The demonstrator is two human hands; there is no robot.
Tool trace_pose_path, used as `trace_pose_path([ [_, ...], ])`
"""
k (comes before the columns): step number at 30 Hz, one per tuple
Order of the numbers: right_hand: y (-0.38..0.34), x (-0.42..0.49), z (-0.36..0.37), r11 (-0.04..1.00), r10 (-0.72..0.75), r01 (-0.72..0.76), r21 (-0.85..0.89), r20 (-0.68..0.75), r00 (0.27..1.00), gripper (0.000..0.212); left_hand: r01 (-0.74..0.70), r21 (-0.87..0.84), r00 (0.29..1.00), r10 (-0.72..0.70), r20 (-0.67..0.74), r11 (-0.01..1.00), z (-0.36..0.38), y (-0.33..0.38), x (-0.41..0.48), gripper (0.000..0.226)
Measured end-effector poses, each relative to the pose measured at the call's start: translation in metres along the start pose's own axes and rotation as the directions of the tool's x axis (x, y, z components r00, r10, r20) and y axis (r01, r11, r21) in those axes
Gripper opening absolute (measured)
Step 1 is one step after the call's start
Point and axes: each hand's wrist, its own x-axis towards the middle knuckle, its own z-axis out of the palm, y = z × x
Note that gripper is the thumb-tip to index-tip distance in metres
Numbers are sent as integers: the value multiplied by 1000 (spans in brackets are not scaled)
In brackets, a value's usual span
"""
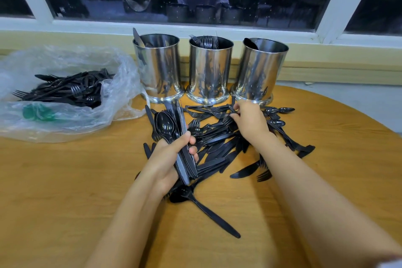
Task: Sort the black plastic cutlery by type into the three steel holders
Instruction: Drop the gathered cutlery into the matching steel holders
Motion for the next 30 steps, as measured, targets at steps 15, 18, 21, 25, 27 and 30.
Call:
trace_pose_path([
  [15, -46, -37, -61, 798, -157, 341, 496, -376, 913, 12, 82, -122, 997, -81, 13, 989, 3, 0, -1, 10],
  [18, -55, -78, -55, 592, -73, 337, 732, -368, 927, 9, 89, -164, 996, -91, -3, 982, 4, 1, -1, 21],
  [21, -56, -106, -33, 534, -90, 352, 769, -362, 928, 9, 81, -172, 996, -84, -12, 982, 6, 0, -2, 33],
  [25, -52, -116, -13, 596, -283, 527, 606, -455, 844, 13, 69, -119, 997, -73, -27, 990, 5, -1, -1, 53],
  [27, -52, -118, -7, 595, -343, 575, 561, -470, 813, 15, 66, -97, 997, -69, -28, 993, 3, -1, 1, 59],
  [30, -50, -120, 6, 573, -438, 608, 549, -422, 794, 19, 90, -87, 994, -95, -56, 992, 0, 1, 2, 66],
])
